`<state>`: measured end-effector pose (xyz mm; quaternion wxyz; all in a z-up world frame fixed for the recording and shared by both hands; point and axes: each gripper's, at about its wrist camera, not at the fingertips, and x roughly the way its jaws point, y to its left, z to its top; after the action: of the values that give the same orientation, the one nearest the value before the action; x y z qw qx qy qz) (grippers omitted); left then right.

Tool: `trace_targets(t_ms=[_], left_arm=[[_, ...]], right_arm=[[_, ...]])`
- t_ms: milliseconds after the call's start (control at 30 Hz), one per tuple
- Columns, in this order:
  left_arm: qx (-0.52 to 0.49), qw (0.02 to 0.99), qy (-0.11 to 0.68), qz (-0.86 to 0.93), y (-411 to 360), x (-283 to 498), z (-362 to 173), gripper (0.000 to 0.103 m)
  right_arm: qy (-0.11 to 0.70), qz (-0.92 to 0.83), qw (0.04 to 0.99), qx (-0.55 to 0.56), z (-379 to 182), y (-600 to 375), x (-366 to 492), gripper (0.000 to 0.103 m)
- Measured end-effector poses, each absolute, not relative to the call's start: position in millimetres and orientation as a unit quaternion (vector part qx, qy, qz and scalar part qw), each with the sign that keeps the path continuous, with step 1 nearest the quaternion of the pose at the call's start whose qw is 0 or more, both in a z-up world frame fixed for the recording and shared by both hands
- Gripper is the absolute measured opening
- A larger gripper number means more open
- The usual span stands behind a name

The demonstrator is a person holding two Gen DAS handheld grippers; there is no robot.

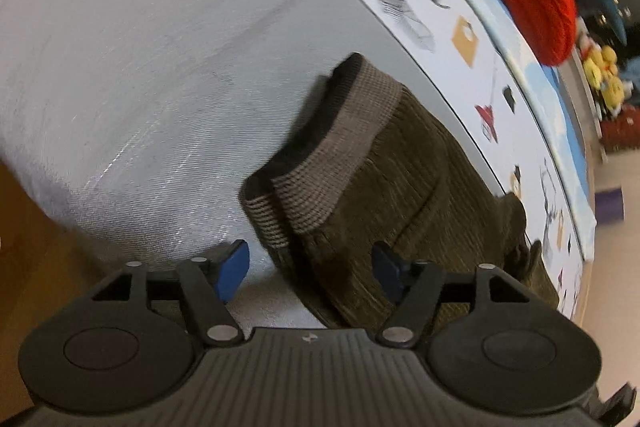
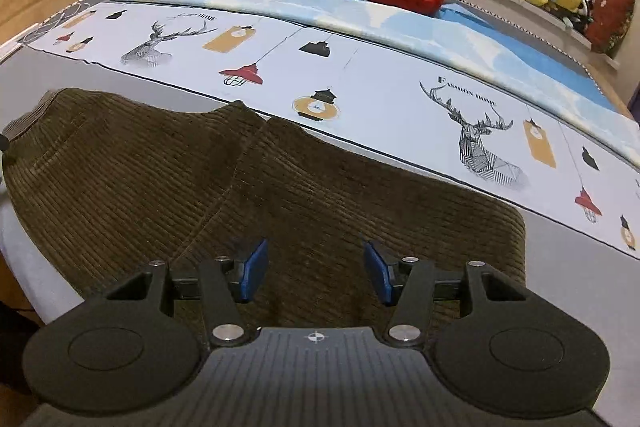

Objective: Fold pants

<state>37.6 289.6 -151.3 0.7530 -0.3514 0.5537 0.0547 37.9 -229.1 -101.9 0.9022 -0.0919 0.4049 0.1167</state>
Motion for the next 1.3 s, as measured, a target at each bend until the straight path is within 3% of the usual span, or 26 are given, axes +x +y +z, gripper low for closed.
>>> trace_targets(t_ms=[467, 667, 800, 1000, 1200, 1267, 1300], left_arm=[[-0.345, 0.747, 0.563, 0.078, 270.7, 64.1, -173.4, 0.078], [-0.301, 0.779, 0.542, 0.096, 256.4, 67.9, -159.0, 0.037], [-0.262, 0.839, 0.475, 0.046, 230.3, 68.2, -121.8, 0.030], [-0.203, 0.893, 0.372, -0.153, 141.6, 63.8, -67.5, 0.026], [-0.106, 0.856, 0.365, -0.349, 7.5, 45.3, -60.8, 0.026], [-0.076, 0.837, 0.381, -0.385, -34.8, 39.4, -67.3, 0.030], [-0.063, 0.828, 0.394, -0.393, -49.0, 38.9, -72.1, 0.038]], right_arm=[[0.404, 0.133, 0.901, -0.087, -100.2, -215.0, 43.3, 0.055], [0.407, 0.132, 0.899, -0.091, -102.0, -214.2, 44.8, 0.055], [0.407, 0.126, 0.901, -0.082, -100.8, -216.9, 46.0, 0.055], [0.407, 0.098, 0.908, -0.018, -95.6, -239.4, 51.2, 0.055], [0.394, -0.004, 0.919, 0.031, -93.4, -281.6, 50.0, 0.055], [0.393, -0.027, 0.917, 0.064, -94.2, -299.4, 48.5, 0.055], [0.395, -0.033, 0.914, 0.080, -95.6, -306.5, 47.7, 0.055]])
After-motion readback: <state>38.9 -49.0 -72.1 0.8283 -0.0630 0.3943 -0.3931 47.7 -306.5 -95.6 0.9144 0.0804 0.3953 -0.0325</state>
